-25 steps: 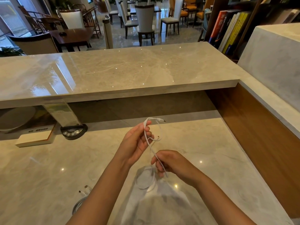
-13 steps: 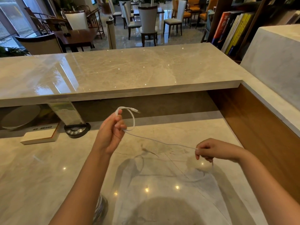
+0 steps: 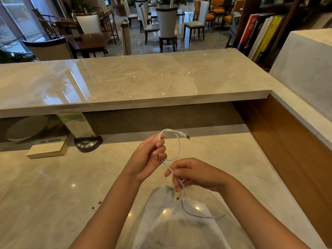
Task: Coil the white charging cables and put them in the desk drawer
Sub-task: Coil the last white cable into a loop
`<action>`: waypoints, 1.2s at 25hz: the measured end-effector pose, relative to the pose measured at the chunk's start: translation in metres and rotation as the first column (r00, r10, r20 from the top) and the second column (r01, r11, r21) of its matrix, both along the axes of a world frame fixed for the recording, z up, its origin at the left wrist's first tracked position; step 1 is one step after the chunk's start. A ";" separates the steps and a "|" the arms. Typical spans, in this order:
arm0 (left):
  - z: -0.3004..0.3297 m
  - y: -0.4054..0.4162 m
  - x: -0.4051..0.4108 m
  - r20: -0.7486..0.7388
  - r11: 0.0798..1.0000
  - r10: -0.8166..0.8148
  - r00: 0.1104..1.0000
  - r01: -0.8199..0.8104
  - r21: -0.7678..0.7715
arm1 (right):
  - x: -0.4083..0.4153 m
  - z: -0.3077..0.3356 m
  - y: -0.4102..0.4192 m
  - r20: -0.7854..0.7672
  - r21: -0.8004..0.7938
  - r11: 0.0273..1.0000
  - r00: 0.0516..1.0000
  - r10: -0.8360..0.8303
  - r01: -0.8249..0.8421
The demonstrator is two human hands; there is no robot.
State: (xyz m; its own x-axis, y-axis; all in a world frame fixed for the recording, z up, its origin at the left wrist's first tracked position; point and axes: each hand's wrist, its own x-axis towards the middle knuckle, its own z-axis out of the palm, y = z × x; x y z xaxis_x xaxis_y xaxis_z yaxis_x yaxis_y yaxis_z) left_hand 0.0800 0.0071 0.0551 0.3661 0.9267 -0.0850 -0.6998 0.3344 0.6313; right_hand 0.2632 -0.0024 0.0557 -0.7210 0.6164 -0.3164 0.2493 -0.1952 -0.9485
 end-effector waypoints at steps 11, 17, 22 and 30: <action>-0.017 -0.015 -0.010 -0.232 0.990 -0.138 0.963 0.132 -0.043 | 0.068 0.004 0.057 0.623 0.262 0.964 0.755 -0.203 0.043; -0.023 -0.020 0.007 -0.479 0.994 -0.044 0.877 -0.010 -0.109 | 0.022 0.006 0.061 0.543 0.560 0.814 0.673 -0.501 0.154; -0.023 -0.021 0.012 -0.599 0.972 0.146 0.787 -0.226 -0.060 | 0.000 0.015 0.025 0.241 0.375 0.832 0.824 -0.513 0.409; -0.023 -0.023 0.020 -0.500 0.982 0.139 0.855 -0.185 -0.044 | -0.031 -0.006 -0.015 -0.014 0.653 0.595 0.793 -0.609 0.469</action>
State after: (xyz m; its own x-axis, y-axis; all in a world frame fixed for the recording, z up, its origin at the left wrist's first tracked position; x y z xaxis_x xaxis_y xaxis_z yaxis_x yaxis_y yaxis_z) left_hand 0.0999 -0.0157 0.0321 0.1002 0.9495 -0.2974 -0.3546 0.3133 0.8810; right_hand 0.2327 -0.0171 0.0498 -0.1593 0.9720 0.1727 0.4754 0.2288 -0.8495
